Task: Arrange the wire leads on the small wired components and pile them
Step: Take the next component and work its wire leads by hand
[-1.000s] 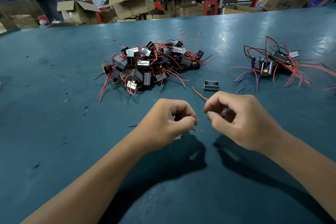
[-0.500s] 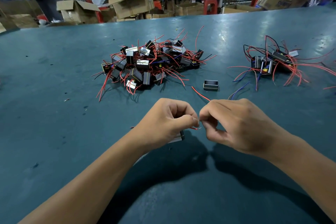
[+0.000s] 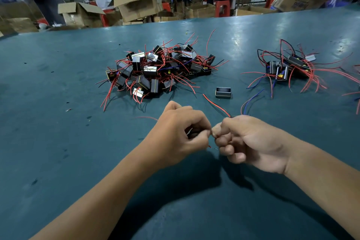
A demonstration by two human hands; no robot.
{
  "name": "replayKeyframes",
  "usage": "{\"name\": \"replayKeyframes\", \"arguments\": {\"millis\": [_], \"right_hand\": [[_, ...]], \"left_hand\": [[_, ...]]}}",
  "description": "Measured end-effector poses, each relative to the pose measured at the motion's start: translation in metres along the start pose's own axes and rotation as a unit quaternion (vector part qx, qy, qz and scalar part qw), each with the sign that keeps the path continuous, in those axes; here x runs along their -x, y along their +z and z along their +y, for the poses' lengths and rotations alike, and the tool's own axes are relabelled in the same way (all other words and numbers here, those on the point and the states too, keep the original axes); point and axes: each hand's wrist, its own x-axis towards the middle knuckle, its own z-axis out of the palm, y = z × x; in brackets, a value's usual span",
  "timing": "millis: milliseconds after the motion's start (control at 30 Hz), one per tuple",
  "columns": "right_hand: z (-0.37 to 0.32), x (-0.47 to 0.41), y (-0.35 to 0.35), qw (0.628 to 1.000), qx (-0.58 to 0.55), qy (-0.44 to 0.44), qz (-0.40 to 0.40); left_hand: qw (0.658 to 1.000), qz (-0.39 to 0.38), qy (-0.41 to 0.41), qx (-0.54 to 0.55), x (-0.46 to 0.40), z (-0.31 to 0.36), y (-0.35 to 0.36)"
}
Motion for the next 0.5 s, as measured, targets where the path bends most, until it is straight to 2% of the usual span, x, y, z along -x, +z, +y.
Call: {"name": "replayKeyframes", "arguments": {"millis": [67,100,133,167,233,300,400,500], "right_hand": [[0.003,0.000,-0.003,0.977,0.163,-0.118,0.070],[0.003,0.001,-0.006,0.940,0.250,-0.203,0.108],[0.002,0.002,-0.009,0.880,0.345,-0.296,0.140],[0.001,0.003,-0.013,0.802,0.435,-0.380,0.152],[0.000,0.005,-0.017,0.659,0.570,-0.474,0.131],[0.001,0.004,-0.017,0.572,0.632,-0.509,0.119],[0.000,0.004,-0.015,0.522,0.651,-0.536,0.127],[-0.002,0.004,-0.013,0.516,0.654,-0.539,0.122]], "left_hand": [[0.990,-0.038,-0.080,0.109,0.002,-0.001,-0.003],[0.980,-0.047,-0.114,0.158,0.002,-0.001,-0.004],[0.970,-0.050,-0.140,0.193,0.001,-0.002,-0.004],[0.963,-0.052,-0.157,0.213,0.000,-0.002,-0.005],[0.954,-0.057,-0.170,0.241,-0.001,-0.002,-0.005],[0.944,-0.067,-0.177,0.269,-0.002,-0.003,-0.005],[0.933,-0.079,-0.181,0.300,-0.002,-0.002,-0.005],[0.929,-0.089,-0.182,0.309,-0.002,-0.001,-0.005]]}}
